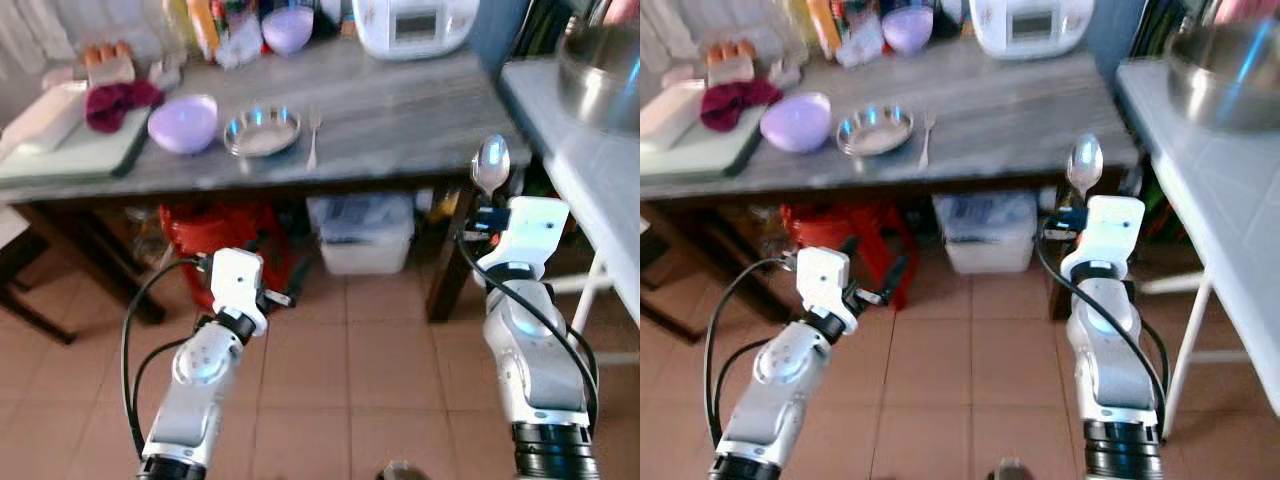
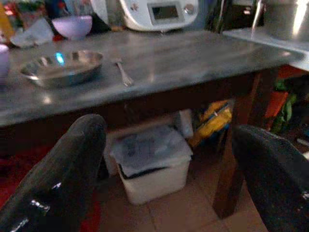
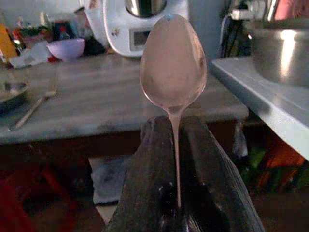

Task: Setting the table

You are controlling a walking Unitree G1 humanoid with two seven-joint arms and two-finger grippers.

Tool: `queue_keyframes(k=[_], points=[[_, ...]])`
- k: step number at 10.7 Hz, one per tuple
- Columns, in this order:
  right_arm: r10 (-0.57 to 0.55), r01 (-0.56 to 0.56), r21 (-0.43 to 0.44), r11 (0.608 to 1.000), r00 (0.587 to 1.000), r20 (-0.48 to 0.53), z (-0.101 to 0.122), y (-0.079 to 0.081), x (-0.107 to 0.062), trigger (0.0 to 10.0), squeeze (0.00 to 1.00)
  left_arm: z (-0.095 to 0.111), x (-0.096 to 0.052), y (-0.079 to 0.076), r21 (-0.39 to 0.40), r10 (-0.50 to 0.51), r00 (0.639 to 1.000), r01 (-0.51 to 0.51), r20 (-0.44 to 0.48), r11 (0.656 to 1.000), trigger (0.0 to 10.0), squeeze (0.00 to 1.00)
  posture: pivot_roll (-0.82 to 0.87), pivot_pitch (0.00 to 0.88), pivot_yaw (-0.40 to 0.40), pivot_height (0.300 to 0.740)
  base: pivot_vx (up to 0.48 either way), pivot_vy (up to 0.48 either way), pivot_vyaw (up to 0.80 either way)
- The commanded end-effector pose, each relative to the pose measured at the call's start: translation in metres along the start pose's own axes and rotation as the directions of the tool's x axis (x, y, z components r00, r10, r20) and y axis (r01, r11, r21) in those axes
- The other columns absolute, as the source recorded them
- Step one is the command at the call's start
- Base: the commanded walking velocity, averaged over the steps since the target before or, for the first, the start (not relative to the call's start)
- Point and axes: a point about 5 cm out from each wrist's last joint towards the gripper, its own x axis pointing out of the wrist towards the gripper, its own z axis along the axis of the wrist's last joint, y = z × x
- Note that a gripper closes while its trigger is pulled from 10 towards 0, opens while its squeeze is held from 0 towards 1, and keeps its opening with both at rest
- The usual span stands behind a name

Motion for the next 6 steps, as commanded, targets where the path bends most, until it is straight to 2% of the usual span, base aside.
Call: queue_keyframes(k=[1,3,6], points=[[0.028,-0.028,0.012,1.0,0.999,0.017,0.0037,0.0111,-0.0002,10.0,0.0,0.0,-0.0045,0.0098,0.019,0.027,1.0,-0.026,-0.009,0.999,10.0,0.0,-0.09,0.141,0.103,0.74,0.39,0.0,0.0],[0.029,-0.03,0.009,1.0,0.999,0.018,0.0037,0.0108,0.0,10.0,0.0,0.0,-0.0038,0.0093,0.02,0.024,1.0,-0.024,-0.01,1.0,10.0,0.0,-0.09,0.141,0.103,0.74,0.39,0.0,0.0],[0.03,-0.03,0.01,1.0,0.999,0.022,0.0039,0.0115,0.0011,10.0,0.0,0.0002,-0.0028,0.0098,0.022,0.022,1.0,-0.022,-0.009,1.0,10.0,0.0,-0.08,0.136,0.104,0.74,0.39,0.0,0.63]])
